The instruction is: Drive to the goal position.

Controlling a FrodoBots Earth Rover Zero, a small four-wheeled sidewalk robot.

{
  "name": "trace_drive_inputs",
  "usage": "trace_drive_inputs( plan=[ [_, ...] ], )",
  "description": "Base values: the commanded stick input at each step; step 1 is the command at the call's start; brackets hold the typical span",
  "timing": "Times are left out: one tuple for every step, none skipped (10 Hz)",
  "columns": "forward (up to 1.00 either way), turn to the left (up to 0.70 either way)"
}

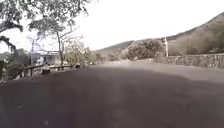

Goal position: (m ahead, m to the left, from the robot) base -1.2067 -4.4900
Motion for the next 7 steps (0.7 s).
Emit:
trace_drive_inputs(
  plan=[
    [0.7,0.0],
    [0.7,0.0],
    [0.7,0.0],
    [0.7,0.0],
    [0.7,0.0],
    [0.7,0.0],
    [0.7,0.0]
  ],
)
